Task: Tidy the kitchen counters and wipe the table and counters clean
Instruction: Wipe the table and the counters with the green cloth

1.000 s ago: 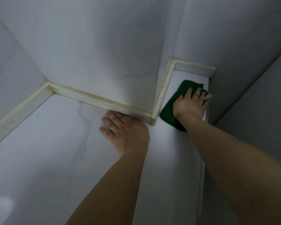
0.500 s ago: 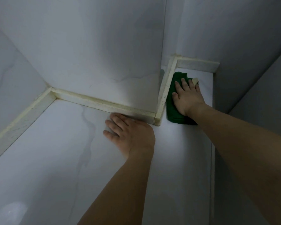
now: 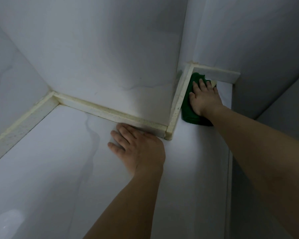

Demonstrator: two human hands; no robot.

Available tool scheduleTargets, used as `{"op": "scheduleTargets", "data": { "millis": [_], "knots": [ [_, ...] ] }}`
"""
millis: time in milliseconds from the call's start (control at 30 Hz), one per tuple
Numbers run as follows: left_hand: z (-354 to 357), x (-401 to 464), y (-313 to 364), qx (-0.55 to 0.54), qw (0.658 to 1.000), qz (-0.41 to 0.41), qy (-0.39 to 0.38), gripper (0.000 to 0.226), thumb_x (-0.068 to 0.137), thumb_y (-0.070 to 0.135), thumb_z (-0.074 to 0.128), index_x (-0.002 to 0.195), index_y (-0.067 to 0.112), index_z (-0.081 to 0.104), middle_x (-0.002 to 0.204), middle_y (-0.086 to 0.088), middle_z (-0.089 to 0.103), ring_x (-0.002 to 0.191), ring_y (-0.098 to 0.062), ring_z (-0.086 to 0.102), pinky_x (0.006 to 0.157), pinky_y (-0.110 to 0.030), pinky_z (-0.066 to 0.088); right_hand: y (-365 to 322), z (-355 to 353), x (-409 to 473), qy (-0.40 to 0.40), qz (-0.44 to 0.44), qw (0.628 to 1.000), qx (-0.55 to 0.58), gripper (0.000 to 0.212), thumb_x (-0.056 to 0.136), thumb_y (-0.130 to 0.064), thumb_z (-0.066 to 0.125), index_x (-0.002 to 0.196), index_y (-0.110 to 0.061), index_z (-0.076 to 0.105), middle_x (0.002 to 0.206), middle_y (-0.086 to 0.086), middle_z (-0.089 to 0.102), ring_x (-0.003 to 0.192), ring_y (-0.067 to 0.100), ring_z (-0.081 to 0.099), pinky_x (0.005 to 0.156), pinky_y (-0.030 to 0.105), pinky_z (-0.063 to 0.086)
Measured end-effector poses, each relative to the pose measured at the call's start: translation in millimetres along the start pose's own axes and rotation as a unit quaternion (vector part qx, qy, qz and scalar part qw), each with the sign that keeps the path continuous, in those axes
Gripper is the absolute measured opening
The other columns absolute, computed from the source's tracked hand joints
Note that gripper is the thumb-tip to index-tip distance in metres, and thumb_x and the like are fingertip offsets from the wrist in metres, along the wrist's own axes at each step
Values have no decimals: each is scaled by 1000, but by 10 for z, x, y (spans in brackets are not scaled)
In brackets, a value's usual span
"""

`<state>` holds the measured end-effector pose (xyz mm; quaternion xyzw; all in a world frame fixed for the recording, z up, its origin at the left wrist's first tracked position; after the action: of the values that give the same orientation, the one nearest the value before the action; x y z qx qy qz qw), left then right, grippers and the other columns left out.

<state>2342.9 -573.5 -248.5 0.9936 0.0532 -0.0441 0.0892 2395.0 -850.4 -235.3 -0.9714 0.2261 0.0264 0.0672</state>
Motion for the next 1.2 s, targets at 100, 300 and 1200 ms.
{"op": "scheduleTargets", "data": {
  "millis": [100,300,1200],
  "knots": [
    [1,0,8,0,1000,-1,2,64,98,33,11,150,-2,-6,160,-15,-4,146,-35,-7,116,-55,-1,53,-13,113,-4,11,1000,7,57,102,-38,13,154,-18,2,161,5,-4,148,26,-4,119,43,0],
    [15,22,11,-1,1000,-3,0,65,98,32,12,150,-1,-5,160,-14,-3,146,-35,-7,116,-55,-1,122,-36,231,-1,39,999,16,57,101,-39,13,154,-20,3,161,3,-3,148,25,-2,119,45,2],
    [54,52,-8,18,1000,0,-9,67,96,33,16,149,-6,1,159,-18,4,146,-38,0,115,-57,4,394,71,-782,0,179,984,28,62,101,-39,12,153,-7,-1,160,13,-4,147,29,-2,119,44,0]
  ]
}}
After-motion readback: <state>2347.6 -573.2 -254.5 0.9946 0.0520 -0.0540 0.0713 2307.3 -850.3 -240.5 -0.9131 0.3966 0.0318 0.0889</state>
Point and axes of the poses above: each hand's wrist, its own x-axis towards the middle knuckle, its own z-axis out of the palm, y = z × x, the point moved 10 cm from there along x, towards the middle knuckle
